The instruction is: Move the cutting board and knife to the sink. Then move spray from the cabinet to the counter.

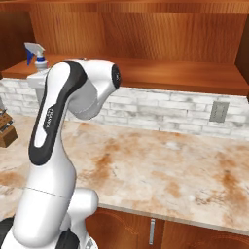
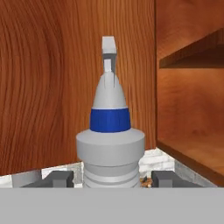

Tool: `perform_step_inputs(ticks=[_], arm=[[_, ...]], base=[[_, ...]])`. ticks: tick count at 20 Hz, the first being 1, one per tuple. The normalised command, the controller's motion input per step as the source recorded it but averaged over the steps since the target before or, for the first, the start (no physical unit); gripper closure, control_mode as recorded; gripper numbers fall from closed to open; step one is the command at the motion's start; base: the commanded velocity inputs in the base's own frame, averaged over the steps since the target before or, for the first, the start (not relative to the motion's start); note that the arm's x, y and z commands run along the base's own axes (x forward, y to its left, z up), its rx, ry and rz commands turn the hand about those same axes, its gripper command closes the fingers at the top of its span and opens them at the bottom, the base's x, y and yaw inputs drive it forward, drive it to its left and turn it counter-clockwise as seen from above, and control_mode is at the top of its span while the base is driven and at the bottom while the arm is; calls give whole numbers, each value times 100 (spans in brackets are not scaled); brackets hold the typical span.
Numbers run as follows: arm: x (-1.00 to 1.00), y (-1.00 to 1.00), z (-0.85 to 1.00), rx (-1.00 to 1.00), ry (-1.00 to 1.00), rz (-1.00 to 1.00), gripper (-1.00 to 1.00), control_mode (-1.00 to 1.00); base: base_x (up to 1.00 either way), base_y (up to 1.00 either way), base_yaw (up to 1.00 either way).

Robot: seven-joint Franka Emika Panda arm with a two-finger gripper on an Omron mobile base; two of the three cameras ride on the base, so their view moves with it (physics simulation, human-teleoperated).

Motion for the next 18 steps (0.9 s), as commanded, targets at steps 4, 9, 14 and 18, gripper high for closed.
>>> perform_step_inputs(ticks=[4, 9, 14, 18], arm=[[-12, -29, -33, 0, 0, 12, 100, -100], [-10, -28, -35, 0, 0, 4, 100, -100], [-3, -31, -47, 0, -3, 0, 100, -100], [-14, -31, -47, 0, -12, 0, 100, -100]], base=[[0, 0, 0], [0, 0, 0], [0, 0, 0], [0, 0, 0]])
